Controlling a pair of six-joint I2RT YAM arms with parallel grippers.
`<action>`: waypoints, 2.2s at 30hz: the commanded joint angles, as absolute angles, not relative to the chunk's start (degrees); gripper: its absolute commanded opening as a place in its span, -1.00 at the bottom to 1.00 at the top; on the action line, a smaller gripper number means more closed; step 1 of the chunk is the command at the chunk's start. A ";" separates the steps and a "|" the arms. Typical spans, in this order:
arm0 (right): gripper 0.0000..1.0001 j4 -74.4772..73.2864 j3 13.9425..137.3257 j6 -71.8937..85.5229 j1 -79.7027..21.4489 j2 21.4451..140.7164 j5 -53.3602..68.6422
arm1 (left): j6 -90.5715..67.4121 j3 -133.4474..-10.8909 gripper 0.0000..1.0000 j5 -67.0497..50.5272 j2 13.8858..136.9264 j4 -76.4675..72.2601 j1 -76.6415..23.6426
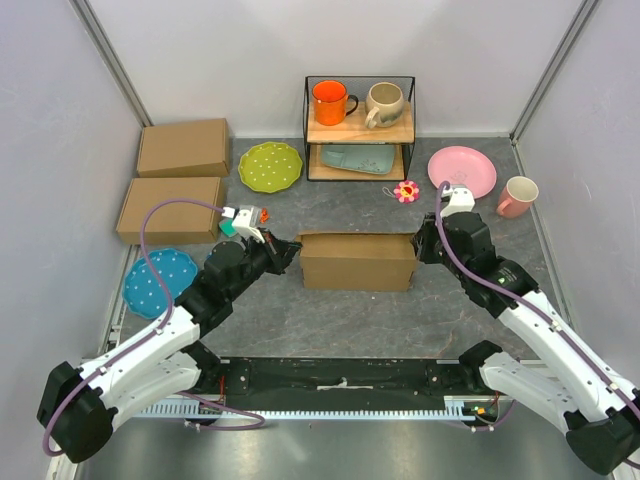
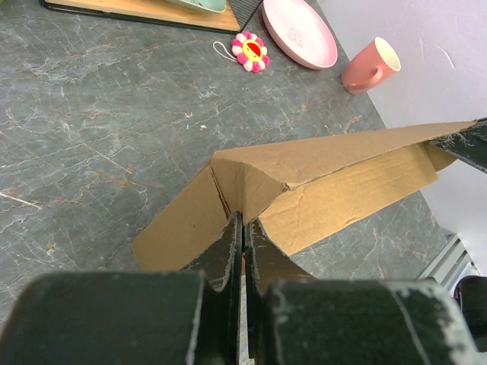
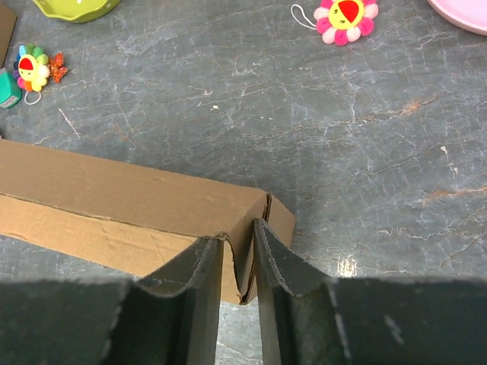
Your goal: Fold the paper box
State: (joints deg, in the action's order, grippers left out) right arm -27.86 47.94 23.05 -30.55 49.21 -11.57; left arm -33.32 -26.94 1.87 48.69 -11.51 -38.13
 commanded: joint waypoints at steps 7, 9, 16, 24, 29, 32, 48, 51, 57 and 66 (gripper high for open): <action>-0.66 -25.84 47.99 22.06 -30.94 44.83 -14.33 | -30.67 -26.45 -0.97 2.37 50.54 -5.36 -38.76; -0.72 -25.93 47.38 22.15 -30.94 44.39 -14.50 | -30.59 -26.54 -0.97 2.29 50.62 -5.36 -38.85; -0.77 -26.19 44.04 22.50 -30.94 43.51 -14.68 | -30.06 -27.07 -0.96 2.37 50.45 -5.01 -38.85; -0.79 -28.39 41.22 24.70 -30.94 43.07 -15.20 | -29.18 -27.16 -0.97 2.46 50.36 -5.18 -38.85; -0.23 -28.74 42.80 25.49 -30.94 41.57 -16.78 | -28.57 -27.16 -0.97 3.08 50.45 -5.27 -38.85; -0.12 -28.74 44.12 25.40 -30.94 41.31 -16.96 | -28.39 -27.33 -0.96 3.51 50.36 -5.01 -38.85; -0.28 -26.54 45.35 23.82 -31.03 37.70 -14.06 | -27.95 -29.27 -0.97 4.13 50.80 -3.87 -39.02; -0.44 -26.54 44.74 23.82 -31.02 37.88 -14.06 | -27.95 -29.44 -0.96 4.04 50.89 -3.78 -39.11; -0.75 -26.10 43.24 23.73 -30.85 38.50 -13.97 | -28.21 -29.36 -0.96 3.96 50.80 -3.69 -39.29; -1.00 -26.89 37.27 30.66 -30.94 37.09 -13.19 | -30.06 -26.28 -0.96 2.90 49.13 -5.27 -39.37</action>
